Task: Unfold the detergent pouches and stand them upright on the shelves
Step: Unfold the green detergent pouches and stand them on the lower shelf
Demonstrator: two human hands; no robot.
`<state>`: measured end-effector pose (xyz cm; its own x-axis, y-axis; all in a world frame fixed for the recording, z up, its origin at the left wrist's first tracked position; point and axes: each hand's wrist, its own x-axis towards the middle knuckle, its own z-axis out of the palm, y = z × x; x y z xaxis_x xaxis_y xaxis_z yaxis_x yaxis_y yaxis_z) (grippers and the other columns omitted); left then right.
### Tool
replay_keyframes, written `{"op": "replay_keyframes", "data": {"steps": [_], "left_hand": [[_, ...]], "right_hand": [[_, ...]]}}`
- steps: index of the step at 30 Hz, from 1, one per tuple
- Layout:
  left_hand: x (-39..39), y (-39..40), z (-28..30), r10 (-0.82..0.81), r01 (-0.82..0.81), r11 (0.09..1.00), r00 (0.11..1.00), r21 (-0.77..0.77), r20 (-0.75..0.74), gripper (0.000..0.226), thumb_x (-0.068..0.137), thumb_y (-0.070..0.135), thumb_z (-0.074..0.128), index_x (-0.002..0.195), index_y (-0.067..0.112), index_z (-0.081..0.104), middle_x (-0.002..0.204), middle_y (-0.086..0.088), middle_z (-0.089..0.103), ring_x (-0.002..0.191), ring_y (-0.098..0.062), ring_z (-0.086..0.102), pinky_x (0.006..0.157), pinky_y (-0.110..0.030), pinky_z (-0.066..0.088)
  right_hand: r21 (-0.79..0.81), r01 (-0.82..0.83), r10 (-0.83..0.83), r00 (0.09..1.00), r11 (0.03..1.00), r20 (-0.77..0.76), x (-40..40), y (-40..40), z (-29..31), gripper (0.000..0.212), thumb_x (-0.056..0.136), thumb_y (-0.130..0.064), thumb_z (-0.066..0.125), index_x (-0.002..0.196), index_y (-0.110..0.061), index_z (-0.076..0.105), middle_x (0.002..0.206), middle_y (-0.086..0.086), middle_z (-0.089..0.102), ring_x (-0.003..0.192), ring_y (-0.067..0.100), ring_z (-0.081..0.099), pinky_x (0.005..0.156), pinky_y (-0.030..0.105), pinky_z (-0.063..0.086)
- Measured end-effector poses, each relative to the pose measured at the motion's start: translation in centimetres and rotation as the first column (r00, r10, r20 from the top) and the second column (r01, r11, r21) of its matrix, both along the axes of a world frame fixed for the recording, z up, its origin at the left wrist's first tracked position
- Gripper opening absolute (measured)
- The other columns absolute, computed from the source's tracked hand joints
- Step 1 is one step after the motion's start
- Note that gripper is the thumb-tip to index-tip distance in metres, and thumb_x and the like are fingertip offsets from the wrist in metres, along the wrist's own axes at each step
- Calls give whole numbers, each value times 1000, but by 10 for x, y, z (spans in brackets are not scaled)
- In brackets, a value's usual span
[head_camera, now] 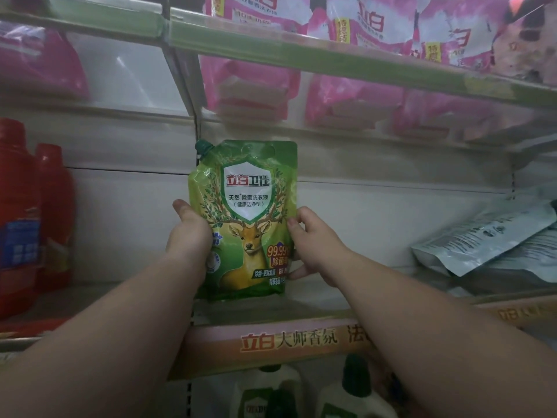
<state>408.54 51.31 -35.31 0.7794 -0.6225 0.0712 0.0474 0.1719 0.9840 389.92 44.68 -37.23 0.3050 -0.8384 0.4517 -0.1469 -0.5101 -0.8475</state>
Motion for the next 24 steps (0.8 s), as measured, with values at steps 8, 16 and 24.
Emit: {"op": "replay_keyframes", "data": {"steps": [8,16,24], "left_hand": [[-6,17,8,239,-239,971,964,-16,114,84,98,70,15,158,14,28,159,-19,35,143,-45,38,117,-61,32],[-37,54,1,396,-318,918,769,-236,503,57,96,63,43,142,28,40,152,-6,37,142,-33,32,115,-54,28],[-94,46,-4,408,-151,910,492,-386,769,50,88,45,62,134,35,43,141,4,40,134,-22,35,110,-46,27]], "right_hand": [[52,33,-27,995,998,-100,-14,11,3,25,110,-52,44,103,-31,56,121,6,66,100,29,72,71,55,67],[13,124,-122,984,992,-130,-16,12,10,43,106,-63,40,115,-23,51,119,6,67,98,24,72,82,49,66],[-107,202,-215,967,974,-137,-31,5,16,48,103,-69,36,107,-24,51,109,3,64,102,27,68,94,51,59]]}}
